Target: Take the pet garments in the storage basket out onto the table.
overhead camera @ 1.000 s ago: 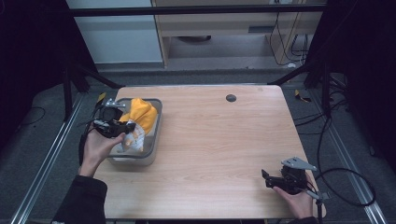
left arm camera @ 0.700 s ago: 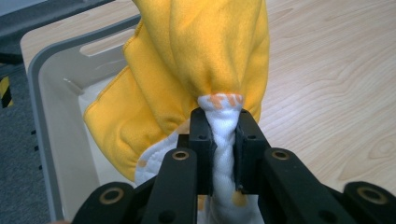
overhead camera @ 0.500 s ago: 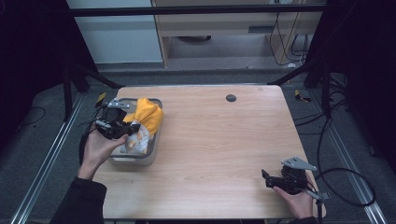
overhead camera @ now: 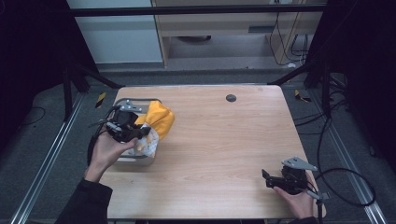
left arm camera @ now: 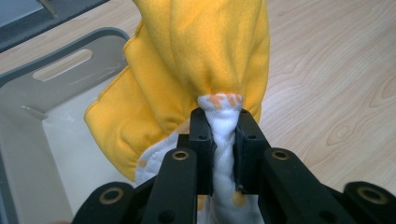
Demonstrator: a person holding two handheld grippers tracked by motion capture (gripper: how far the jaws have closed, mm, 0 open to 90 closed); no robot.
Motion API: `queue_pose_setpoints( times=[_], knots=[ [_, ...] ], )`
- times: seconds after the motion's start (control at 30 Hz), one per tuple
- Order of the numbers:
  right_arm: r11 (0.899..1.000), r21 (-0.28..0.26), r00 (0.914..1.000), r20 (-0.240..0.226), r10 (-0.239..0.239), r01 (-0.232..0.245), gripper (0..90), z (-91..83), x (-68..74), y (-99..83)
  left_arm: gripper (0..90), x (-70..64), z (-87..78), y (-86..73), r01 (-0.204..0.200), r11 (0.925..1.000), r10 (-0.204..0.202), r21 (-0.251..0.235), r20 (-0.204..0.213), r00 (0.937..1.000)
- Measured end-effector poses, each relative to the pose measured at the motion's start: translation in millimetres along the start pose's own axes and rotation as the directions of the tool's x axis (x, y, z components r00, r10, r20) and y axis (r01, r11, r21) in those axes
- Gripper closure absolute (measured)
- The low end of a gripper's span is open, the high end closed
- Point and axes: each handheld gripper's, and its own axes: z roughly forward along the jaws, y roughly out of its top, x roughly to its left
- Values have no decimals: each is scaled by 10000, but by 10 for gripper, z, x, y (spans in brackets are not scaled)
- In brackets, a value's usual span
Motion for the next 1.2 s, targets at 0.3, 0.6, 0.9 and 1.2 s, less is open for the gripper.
queue_pose_setpoints(
  times=[0.3, 0.6, 0.9, 1.2],
  knots=[
    [10000, 1, 10000, 10, -16, 16, 76, 1, 0, 1, 801, -168, 40, 51, -409, 9991, 411, -54, 327, 9986],
    [10000, -11, 10000, 5, -19, 19, 76, -2, 1, 2, 801, -321, 95, 104, -751, 9972, 752, -50, 634, 9951],
    [10000, -23, 10000, 9, -31, 31, 77, -5, 4, 4, 800, -479, 125, 133, -1035, 9943, 1057, -270, 950, 9899],
    [10000, -4, 10000, -33, 27, -27, 77, -10, 10, 5, 800, -617, 226, 159, -1282, 9915, 1303, -242, 1298, 9829]
  ],
)
